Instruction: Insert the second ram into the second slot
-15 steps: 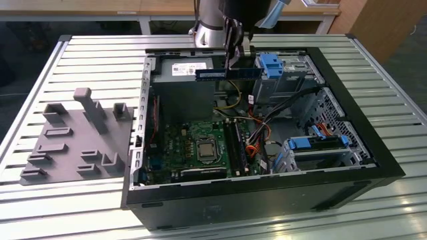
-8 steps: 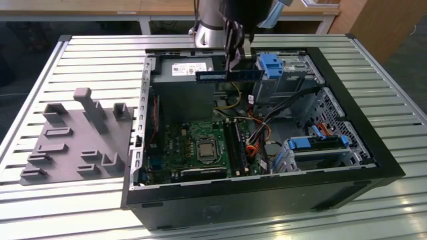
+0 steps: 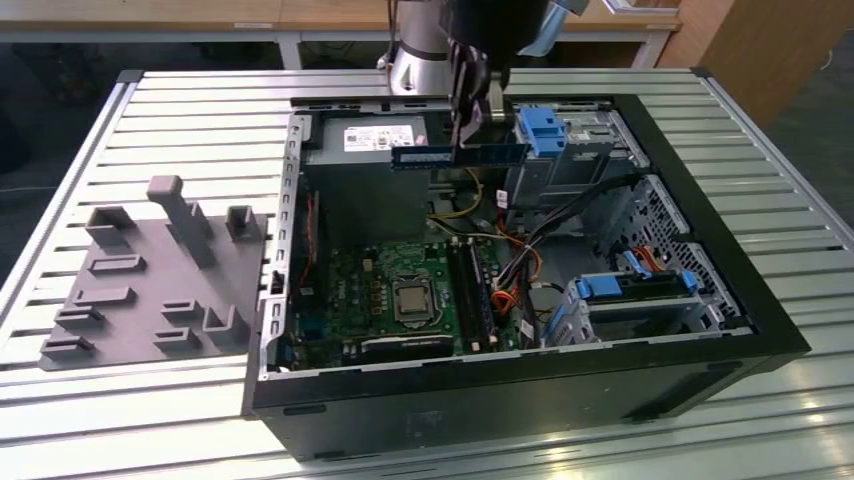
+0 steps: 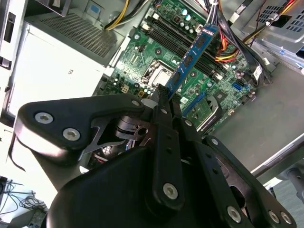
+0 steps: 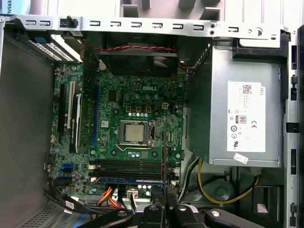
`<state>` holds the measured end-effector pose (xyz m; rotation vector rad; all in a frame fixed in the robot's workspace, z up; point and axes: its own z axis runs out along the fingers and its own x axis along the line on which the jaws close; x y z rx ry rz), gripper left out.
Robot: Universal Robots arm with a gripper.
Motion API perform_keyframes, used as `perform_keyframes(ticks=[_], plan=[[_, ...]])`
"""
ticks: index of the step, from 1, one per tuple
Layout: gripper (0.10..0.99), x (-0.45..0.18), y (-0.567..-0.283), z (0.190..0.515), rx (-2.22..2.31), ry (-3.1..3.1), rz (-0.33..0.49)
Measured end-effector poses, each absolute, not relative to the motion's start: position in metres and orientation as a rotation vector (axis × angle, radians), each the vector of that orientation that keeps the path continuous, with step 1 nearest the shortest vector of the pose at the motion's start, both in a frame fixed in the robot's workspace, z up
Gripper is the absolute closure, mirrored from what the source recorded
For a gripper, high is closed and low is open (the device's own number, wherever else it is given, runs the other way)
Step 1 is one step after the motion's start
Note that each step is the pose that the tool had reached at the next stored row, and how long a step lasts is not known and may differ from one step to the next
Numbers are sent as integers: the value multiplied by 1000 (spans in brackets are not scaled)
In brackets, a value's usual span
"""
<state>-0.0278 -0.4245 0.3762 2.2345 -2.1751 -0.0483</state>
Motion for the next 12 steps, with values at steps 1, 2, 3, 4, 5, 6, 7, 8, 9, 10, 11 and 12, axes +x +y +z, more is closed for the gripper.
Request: perform_keyframes(ticks=[1,2,3,4,5,6,7,8,9,10,11,12], plan=[[949,-28,-425,376,2234,-2175,-48],[949,-28,-426,376,2234,-2175,-48],[949,-28,-426,376,2234,-2175,-48],[949,-28,-427,376,2234,-2175,-48],[949,-28,-428,376,2234,-2175,-48],[949,-28,-429,376,2234,-2175,-48],[949,-28,-429,376,2234,-2175,-47],[949,-28,-430,376,2234,-2175,-47],[949,-28,-431,376,2234,-2175,-47],[949,-28,-432,376,2234,-2175,-47],[949,-28,-432,376,2234,-2175,-47],[949,-28,-433,376,2234,-2175,-47]])
